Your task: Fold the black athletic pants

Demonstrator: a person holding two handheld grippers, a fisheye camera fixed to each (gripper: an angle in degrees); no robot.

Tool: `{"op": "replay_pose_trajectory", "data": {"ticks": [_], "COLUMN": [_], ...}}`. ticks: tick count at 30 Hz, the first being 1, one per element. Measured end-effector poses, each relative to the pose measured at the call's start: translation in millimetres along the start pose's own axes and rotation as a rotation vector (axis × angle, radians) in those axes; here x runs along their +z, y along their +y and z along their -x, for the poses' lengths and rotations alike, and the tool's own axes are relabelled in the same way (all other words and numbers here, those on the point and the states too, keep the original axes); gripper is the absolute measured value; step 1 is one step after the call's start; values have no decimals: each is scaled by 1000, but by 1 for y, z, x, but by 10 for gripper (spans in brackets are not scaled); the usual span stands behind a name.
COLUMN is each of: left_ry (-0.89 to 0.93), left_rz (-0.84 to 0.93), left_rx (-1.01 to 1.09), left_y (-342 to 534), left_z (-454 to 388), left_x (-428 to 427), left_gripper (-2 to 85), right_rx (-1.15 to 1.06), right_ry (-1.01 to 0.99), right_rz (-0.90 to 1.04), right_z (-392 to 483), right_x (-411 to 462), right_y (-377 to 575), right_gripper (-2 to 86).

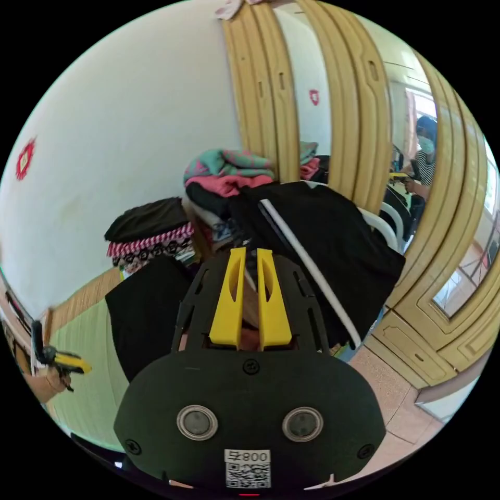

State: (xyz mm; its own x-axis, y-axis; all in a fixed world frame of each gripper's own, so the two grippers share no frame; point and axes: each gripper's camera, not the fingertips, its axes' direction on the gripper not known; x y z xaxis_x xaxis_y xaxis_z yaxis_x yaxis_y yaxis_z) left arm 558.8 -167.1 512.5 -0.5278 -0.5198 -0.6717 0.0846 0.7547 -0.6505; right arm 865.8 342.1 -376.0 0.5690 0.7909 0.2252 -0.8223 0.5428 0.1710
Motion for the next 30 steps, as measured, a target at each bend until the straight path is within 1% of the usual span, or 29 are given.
{"op": "replay_pose_trajectory", "data": {"ticks": [3,6,9,11,16,19,21,23,26,30], "left_ry": [84,134,161,164,201,209,210,218,228,252], "left_rz": [7,20,65,93,76,75,69,55,33,-11], "left_rx": [-117,-184,-202,-194,-187,-192,-197,-207,-224,-244], "left_y": [19,25,20,13,-14,-27,-35,-42,-53,-69], "left_z": [3,-6,-23,-37,-77,-101,-116,-131,-160,-205], "left_x": [-17,-32,-45,-54,-100,-126,-144,-163,-196,-246], "left_gripper": [2,2,2,2,2,2,1,1,1,1], "right_rx": [42,47,52,66,189,272,295,305,318,249], "right_ry": [58,97,125,128,-13,-125,-148,-171,-289,-426], "right_rz": [37,103,211,227,181,150,121,103,34,-38], "right_z": [-22,-30,-37,-42,-79,-105,-116,-124,-137,-135], "right_x": [9,26,49,54,35,17,1,-15,-49,-103], "right_y": [-4,0,11,23,57,79,92,104,119,132], "right_gripper": [77,85,84,78,34,24,20,16,11,8]}}
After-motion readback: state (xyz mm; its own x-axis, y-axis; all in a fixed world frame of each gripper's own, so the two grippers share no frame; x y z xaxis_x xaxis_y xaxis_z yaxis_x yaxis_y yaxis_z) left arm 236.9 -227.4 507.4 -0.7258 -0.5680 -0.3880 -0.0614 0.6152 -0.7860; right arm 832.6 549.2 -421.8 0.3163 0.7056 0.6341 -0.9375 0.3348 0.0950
